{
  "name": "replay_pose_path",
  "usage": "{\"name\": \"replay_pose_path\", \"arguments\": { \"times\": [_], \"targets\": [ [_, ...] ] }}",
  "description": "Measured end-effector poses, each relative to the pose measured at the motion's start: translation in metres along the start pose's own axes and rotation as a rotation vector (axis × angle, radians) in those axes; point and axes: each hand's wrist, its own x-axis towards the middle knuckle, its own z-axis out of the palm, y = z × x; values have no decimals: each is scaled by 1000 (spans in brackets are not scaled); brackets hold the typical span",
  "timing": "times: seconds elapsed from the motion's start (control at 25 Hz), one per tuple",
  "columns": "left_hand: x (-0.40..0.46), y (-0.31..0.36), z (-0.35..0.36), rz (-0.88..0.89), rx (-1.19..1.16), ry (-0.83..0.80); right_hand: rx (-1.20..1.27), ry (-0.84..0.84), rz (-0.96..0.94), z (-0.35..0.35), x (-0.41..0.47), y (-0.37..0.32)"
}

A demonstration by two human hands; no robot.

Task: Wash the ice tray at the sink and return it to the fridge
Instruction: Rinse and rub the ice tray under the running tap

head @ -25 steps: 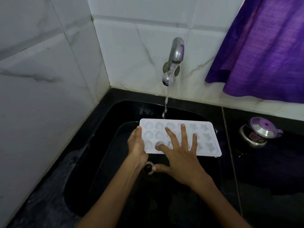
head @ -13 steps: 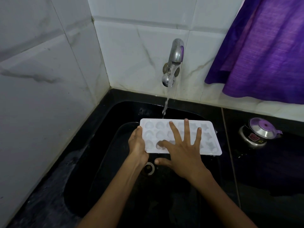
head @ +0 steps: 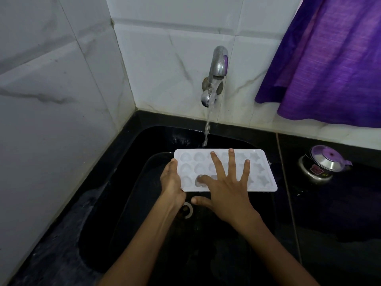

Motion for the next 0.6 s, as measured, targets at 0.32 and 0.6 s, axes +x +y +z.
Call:
{"name": "replay_pose_path", "arguments": {
  "times": [0.32,0.6],
  "targets": [
    [1,-4,1,-1,-21,-30,56,-89,-35,8,-4,2],
    [0,-15,1,-44,16,-60,249,-159,136,-9,28,15]
  ]
}}
